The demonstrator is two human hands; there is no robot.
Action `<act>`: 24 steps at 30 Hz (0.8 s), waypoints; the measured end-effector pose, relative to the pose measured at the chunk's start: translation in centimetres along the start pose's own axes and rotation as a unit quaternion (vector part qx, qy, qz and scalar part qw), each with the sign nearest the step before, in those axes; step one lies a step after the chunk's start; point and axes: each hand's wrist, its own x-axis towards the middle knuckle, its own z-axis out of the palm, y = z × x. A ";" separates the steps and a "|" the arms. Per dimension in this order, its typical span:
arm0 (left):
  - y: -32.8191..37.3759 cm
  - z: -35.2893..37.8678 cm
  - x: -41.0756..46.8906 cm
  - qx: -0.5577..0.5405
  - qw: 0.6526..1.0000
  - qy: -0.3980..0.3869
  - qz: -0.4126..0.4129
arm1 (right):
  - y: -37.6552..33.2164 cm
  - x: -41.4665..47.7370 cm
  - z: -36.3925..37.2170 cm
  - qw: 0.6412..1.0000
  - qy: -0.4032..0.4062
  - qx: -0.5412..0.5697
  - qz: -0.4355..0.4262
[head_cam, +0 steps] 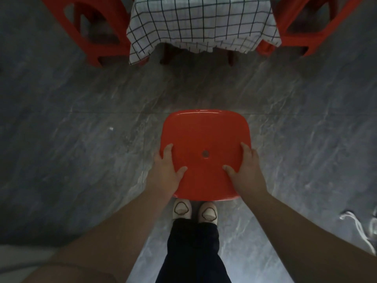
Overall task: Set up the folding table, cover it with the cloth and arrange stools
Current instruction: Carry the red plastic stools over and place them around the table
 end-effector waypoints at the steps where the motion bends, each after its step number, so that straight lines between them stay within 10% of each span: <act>1: -0.1 0.1 -0.4 0.004 1.000 -0.002 0.000 | 0.2 -0.4 0.0 1.000 -0.001 -0.001 0.001; 24: -1.1 0.4 -3.0 0.063 0.998 -0.021 -0.012 | 0.5 -3.1 0.2 0.996 -0.056 -0.053 0.048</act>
